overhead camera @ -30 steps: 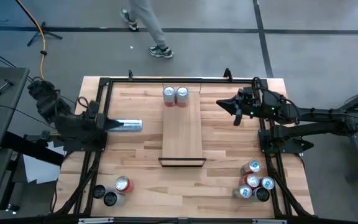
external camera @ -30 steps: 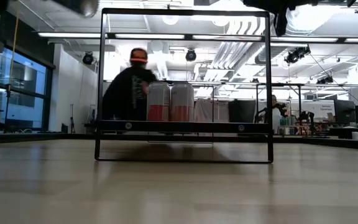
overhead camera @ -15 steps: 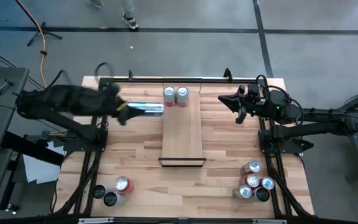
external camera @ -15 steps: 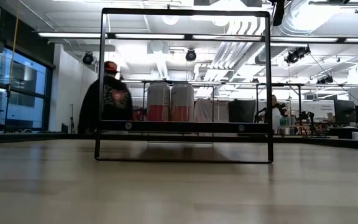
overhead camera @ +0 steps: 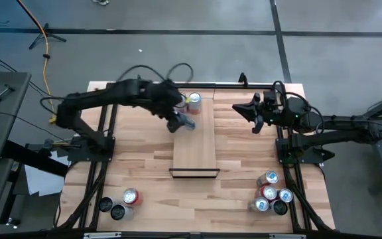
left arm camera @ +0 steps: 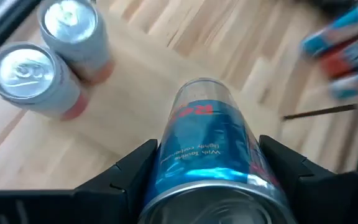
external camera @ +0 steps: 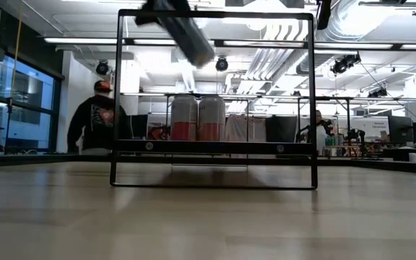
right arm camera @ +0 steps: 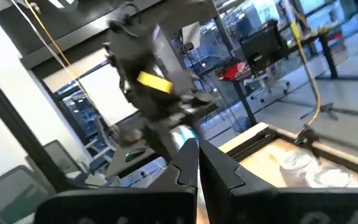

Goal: Place canned beverage on shelf
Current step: Put the blue soda can on the shelf

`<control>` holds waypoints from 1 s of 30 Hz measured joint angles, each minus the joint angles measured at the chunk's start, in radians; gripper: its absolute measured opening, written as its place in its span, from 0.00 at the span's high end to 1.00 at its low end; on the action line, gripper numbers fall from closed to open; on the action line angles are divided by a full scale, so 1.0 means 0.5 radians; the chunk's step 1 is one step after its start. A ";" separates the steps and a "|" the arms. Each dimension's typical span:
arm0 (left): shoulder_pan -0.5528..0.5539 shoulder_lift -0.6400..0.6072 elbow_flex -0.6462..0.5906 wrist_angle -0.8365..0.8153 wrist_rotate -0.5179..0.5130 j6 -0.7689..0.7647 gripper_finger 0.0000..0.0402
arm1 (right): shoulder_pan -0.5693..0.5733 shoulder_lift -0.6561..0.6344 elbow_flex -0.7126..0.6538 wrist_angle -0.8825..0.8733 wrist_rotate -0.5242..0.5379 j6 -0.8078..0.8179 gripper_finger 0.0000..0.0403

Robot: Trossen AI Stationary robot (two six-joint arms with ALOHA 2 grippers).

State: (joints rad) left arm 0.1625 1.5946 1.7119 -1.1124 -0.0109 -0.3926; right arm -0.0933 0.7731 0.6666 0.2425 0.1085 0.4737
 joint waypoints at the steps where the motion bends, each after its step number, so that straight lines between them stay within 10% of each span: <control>1: 0.010 0.051 0.000 0.008 -0.001 0.021 0.52 | 0.010 0.001 0.000 -0.016 0.000 0.015 1.00; 30: 0.026 0.535 0.003 -0.029 -0.120 0.465 0.51 | 0.127 0.519 0.000 -0.093 0.079 0.261 1.00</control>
State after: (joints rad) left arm 0.1757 1.8623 1.7134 -1.1269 -0.0708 -0.1603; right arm -0.0299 1.0328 0.6666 0.1957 0.1481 0.6041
